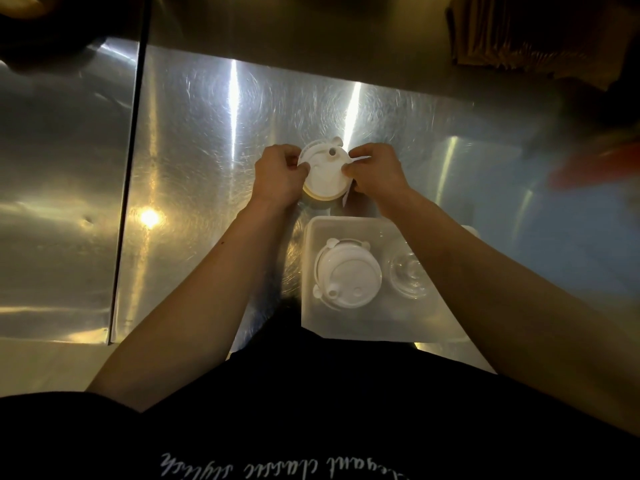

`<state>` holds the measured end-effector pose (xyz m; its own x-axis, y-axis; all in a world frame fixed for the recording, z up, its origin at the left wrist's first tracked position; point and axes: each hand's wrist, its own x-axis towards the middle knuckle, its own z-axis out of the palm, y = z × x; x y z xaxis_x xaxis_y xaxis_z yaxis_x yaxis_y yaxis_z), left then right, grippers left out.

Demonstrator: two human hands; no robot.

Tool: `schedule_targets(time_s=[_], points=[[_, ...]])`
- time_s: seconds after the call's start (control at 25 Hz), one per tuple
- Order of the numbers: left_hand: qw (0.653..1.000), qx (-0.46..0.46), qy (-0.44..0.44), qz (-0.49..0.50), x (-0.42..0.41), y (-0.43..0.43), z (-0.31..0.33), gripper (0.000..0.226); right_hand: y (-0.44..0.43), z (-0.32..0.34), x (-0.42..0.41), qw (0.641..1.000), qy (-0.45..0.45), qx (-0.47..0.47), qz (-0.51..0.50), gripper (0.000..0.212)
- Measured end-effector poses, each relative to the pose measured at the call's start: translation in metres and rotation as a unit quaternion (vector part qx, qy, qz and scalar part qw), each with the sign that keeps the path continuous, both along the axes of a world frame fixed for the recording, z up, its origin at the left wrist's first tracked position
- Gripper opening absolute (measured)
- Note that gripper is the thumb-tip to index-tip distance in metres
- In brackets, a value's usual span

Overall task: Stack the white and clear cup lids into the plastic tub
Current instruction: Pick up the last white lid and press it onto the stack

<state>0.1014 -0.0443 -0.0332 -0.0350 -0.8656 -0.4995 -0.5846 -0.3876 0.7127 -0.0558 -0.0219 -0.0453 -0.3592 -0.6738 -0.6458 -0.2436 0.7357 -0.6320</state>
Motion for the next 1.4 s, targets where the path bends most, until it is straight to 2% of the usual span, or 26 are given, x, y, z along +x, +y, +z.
schedule_targets(time_s=[0.16,0.4,0.64,0.76,1.4], points=[[1.0,0.007,0.022,0.016,0.001,0.002,0.004,0.031,0.002,0.003,-0.002,0.999,-0.014,-0.028,-0.016,0.034],[0.999,-0.007,0.044,0.02,0.001,0.011,0.023,0.033,0.014,0.02,-0.003,0.996,0.017,-0.084,-0.003,0.031],[0.997,-0.057,0.056,0.016,0.004,0.033,0.049,0.031,0.042,0.045,0.0,0.986,0.019,-0.162,-0.014,0.025],[0.995,-0.07,0.07,0.02,0.007,0.046,0.061,0.03,0.06,0.056,0.001,0.981,0.003,-0.189,-0.05,0.024],[0.991,-0.089,0.095,0.012,0.008,0.129,0.079,0.03,0.136,0.07,-0.006,0.967,-0.062,-0.229,-0.098,0.024]])
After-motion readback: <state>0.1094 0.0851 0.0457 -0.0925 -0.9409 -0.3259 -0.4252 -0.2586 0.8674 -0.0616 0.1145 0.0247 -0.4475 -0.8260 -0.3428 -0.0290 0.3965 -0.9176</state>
